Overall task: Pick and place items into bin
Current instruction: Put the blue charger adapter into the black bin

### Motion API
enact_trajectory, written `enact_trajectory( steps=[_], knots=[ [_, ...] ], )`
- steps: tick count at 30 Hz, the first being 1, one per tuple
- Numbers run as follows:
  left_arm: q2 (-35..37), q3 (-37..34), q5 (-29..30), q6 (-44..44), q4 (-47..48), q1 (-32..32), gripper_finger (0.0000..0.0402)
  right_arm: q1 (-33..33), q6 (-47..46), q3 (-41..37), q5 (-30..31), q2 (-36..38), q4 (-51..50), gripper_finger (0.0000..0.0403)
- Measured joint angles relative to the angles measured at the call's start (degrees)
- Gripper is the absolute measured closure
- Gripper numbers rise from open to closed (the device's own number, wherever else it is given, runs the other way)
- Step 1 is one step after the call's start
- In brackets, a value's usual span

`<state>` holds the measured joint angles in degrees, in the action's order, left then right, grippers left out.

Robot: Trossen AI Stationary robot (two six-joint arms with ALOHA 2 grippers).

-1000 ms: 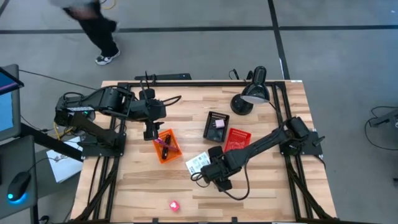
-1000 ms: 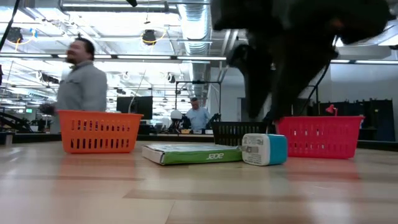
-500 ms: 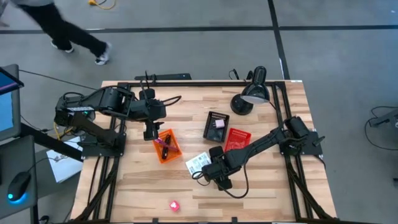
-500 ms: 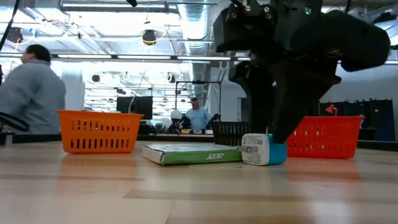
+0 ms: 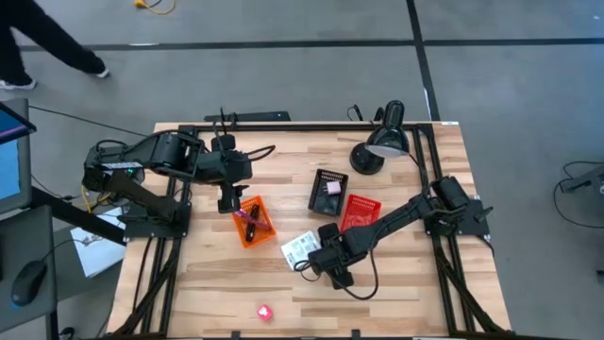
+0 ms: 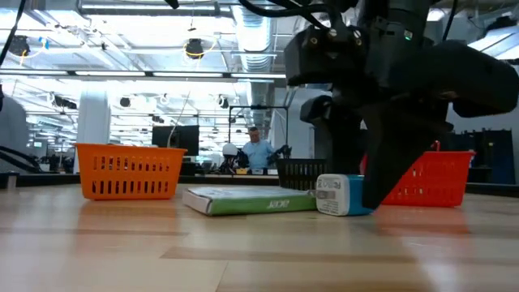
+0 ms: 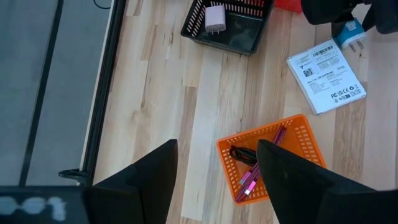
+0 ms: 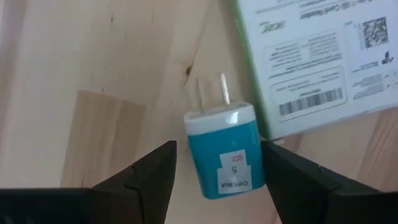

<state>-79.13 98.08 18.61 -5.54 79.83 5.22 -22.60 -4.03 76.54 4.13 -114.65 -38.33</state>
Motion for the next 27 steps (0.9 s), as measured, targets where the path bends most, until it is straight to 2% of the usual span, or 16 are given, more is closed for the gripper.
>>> enact_trajectory(
  steps=[6, 17, 27],
  knots=[
    [0.0, 0.0, 0.0, 0.0, 0.0, 0.0, 0.0189, 0.6, -0.02, -0.01, -0.13, 0.0, 0.22, 0.0199],
    [0.0, 0.0, 0.0, -0.02, 0.0, 0.0, 0.0189, 3.99, -0.46, 0.06, -2.92, 0.0, 0.44, 0.0258],
    [0.0, 0.0, -0.01, -0.02, 0.0, 0.0, 0.0189, 6.26, -0.41, 0.08, -2.62, 3.8, -3.12, 0.0252]
  ],
)
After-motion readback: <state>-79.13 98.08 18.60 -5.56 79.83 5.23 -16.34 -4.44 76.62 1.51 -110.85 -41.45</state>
